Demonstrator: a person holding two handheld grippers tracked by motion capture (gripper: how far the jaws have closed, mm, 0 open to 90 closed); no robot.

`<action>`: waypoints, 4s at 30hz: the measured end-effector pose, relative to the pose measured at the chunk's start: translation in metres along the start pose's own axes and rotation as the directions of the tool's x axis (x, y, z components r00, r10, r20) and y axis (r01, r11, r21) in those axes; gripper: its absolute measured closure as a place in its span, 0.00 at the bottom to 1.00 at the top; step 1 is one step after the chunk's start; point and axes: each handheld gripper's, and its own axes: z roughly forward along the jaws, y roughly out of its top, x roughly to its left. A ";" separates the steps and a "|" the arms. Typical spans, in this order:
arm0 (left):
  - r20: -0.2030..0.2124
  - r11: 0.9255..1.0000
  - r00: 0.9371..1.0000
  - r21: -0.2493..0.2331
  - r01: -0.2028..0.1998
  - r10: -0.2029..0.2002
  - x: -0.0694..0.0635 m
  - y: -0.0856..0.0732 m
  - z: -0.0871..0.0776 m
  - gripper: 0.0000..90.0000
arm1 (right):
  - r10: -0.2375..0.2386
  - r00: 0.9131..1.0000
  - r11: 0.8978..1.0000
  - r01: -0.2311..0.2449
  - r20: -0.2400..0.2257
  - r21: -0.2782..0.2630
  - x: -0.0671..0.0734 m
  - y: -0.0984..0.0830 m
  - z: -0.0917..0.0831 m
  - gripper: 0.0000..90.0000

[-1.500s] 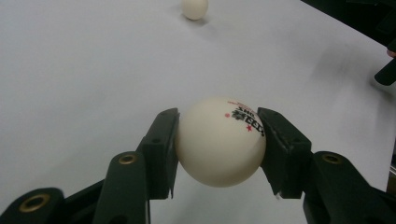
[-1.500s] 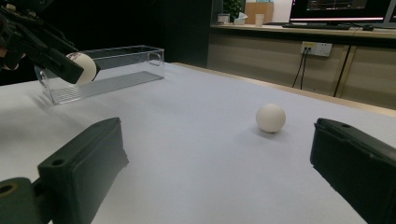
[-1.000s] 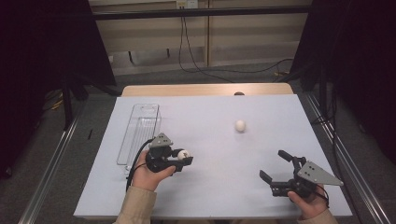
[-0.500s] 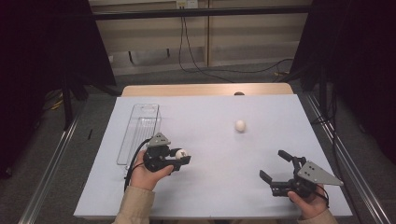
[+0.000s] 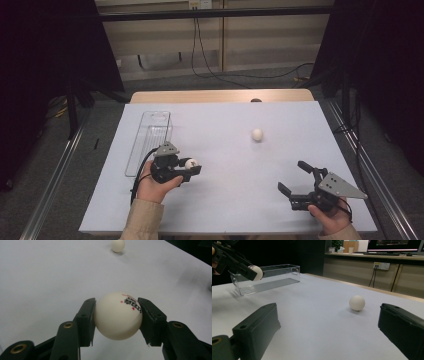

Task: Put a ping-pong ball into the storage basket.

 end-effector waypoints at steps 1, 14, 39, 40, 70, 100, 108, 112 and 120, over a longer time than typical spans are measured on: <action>-0.003 1.000 1.000 -0.002 0.003 -0.003 0.000 0.000 -0.001 0.56 | 0.000 1.000 1.000 0.000 0.001 0.000 0.000 0.000 0.000 0.03; -0.028 1.000 1.000 -0.010 0.010 -0.010 0.006 0.000 -0.007 0.56 | 0.000 1.000 1.000 0.000 -0.001 -0.001 0.000 0.000 0.000 0.03; -0.061 0.999 0.998 -0.025 0.026 -0.028 0.014 -0.001 -0.017 0.57 | -0.001 1.000 1.000 0.001 -0.003 0.000 0.000 0.000 0.000 0.03; -0.063 0.999 0.998 -0.024 0.026 -0.028 0.014 -0.001 -0.017 0.57 | 0.000 1.000 1.000 0.000 -0.003 0.001 0.000 0.000 0.000 0.03; -0.099 0.999 0.994 -0.044 0.031 -0.035 0.021 -0.001 -0.028 0.57 | -0.001 1.000 1.000 0.001 -0.002 -0.001 0.000 0.000 0.000 0.03; -0.139 0.997 0.989 -0.063 0.042 -0.051 0.031 -0.004 -0.036 0.57 | -0.001 1.000 1.000 0.001 -0.003 -0.001 0.000 0.000 0.000 0.03; -0.146 0.997 0.988 -0.064 0.047 -0.056 0.034 -0.005 -0.038 0.56 | -0.002 1.000 1.000 0.002 -0.003 -0.002 0.000 0.000 0.000 0.03; -0.151 0.996 0.987 -0.071 0.050 -0.060 0.035 -0.005 -0.040 0.56 | -0.002 1.000 1.000 0.002 -0.003 -0.001 0.000 0.000 0.000 0.03; -0.156 0.996 0.986 -0.070 0.052 -0.063 0.037 -0.006 -0.042 0.57 | -0.003 1.000 1.000 0.003 -0.005 -0.001 0.000 0.000 0.000 0.03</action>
